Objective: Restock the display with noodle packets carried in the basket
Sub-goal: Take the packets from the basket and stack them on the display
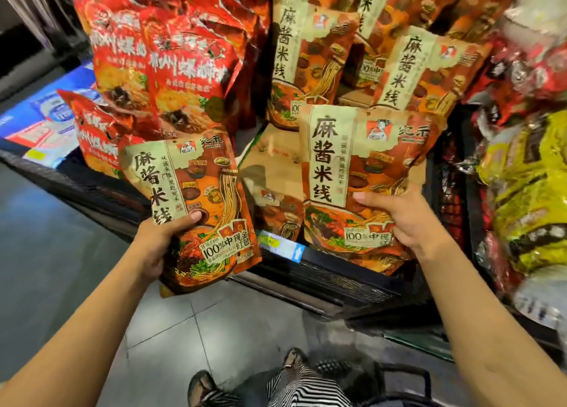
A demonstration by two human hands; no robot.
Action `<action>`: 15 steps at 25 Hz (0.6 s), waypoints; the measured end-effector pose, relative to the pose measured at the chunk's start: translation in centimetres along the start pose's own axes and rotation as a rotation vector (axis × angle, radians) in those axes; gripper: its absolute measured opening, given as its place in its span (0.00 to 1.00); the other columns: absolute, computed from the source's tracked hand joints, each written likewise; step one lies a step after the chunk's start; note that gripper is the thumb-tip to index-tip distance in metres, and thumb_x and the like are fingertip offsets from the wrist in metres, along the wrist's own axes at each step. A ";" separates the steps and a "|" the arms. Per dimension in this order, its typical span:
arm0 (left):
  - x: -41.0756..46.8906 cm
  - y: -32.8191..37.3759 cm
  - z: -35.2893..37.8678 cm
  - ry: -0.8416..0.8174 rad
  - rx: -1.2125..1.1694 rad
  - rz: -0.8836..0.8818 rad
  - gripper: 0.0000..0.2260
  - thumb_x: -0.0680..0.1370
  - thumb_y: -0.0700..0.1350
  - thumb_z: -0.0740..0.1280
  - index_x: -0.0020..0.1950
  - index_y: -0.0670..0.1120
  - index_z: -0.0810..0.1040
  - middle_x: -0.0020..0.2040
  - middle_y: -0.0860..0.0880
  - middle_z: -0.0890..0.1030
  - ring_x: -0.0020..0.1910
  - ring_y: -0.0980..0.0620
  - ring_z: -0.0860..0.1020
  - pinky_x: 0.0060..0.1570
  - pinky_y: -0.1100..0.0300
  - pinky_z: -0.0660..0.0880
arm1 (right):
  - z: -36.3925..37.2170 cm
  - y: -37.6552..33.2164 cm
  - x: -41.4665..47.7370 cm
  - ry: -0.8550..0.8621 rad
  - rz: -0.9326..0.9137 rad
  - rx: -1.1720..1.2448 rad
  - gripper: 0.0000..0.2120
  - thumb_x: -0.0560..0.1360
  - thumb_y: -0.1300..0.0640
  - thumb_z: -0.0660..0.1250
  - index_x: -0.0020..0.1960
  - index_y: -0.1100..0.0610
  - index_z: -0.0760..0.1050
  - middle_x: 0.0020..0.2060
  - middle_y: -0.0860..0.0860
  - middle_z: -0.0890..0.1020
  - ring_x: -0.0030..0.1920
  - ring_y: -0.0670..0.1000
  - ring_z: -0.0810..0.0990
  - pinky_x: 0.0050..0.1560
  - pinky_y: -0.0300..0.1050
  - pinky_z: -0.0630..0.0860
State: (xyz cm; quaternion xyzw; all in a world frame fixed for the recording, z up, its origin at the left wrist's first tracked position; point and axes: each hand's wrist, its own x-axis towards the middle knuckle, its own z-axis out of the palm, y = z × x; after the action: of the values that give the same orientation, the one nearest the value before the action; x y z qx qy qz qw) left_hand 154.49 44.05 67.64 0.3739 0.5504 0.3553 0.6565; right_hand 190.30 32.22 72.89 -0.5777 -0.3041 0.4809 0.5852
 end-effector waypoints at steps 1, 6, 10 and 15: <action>0.0 -0.1 0.0 0.007 -0.005 -0.002 0.25 0.63 0.43 0.75 0.60 0.45 0.80 0.55 0.44 0.84 0.54 0.42 0.82 0.53 0.51 0.77 | -0.3 -0.3 0.0 -0.033 0.015 -0.008 0.40 0.40 0.48 0.87 0.50 0.57 0.82 0.47 0.57 0.86 0.48 0.57 0.86 0.46 0.51 0.83; 0.0 -0.5 0.1 0.011 -0.027 0.001 0.25 0.64 0.42 0.74 0.61 0.44 0.80 0.54 0.44 0.85 0.51 0.44 0.84 0.51 0.51 0.78 | 2.5 0.7 0.9 0.008 -0.033 -0.003 0.34 0.44 0.48 0.86 0.47 0.57 0.83 0.48 0.57 0.86 0.49 0.58 0.85 0.51 0.54 0.82; 0.0 -0.5 -0.5 0.001 -0.030 0.011 0.21 0.65 0.41 0.73 0.58 0.45 0.81 0.49 0.46 0.86 0.47 0.46 0.85 0.47 0.53 0.78 | 4.7 1.6 2.0 0.139 -0.134 0.017 0.18 0.59 0.59 0.81 0.47 0.58 0.83 0.49 0.60 0.85 0.52 0.61 0.84 0.57 0.63 0.79; -0.2 -1.0 -2.6 0.017 -0.019 -0.014 0.24 0.64 0.40 0.76 0.60 0.43 0.80 0.50 0.45 0.86 0.45 0.46 0.85 0.46 0.53 0.78 | 4.9 3.4 1.5 0.231 -0.202 -0.321 0.12 0.68 0.58 0.78 0.48 0.50 0.80 0.47 0.47 0.85 0.48 0.42 0.84 0.54 0.38 0.79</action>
State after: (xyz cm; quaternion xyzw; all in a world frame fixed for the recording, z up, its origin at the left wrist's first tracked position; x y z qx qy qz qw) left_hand 151.92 43.69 66.55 0.3605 0.5553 0.3591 0.6578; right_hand 185.64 35.04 70.00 -0.6812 -0.3640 0.2961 0.5619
